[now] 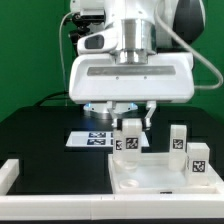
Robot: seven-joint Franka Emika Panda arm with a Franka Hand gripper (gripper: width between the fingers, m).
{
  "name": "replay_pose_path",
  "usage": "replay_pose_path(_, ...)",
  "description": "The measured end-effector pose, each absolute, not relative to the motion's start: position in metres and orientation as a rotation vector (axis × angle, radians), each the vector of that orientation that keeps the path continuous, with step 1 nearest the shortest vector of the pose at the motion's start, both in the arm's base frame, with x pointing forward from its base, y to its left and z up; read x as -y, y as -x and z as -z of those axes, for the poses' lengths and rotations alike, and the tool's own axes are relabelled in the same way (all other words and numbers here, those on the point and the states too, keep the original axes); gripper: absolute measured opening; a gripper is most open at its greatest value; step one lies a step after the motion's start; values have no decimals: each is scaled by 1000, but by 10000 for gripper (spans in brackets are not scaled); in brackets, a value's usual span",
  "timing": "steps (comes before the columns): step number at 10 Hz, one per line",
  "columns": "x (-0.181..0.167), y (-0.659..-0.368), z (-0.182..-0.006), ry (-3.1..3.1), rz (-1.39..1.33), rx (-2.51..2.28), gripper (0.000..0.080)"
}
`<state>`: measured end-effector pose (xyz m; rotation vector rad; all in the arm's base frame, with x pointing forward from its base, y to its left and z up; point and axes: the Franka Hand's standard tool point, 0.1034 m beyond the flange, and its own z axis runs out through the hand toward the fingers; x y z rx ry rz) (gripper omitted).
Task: Assemble square table
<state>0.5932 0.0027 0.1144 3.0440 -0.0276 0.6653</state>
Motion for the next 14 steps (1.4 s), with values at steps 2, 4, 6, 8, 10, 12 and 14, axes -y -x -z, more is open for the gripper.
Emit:
replay_pose_path(2, 11, -597, -122, -3031, -694, 8, 291)
replay_pose_path(4, 9, -597, -122, -3048, -690, 17, 291)
replay_pose_path(6, 9, -600, -117, -3049, -686, 20, 291)
replay_pose_path(8, 6, -603, -109, -3047, -686, 25, 291)
replay_pose_path(10, 1, -603, -101, -3048, -680, 27, 291)
replay_pose_path(12, -6, -608, -99, -3050, -685, 23, 291)
replay_pose_path(14, -8, -607, -94, -3053, -676, 19, 291)
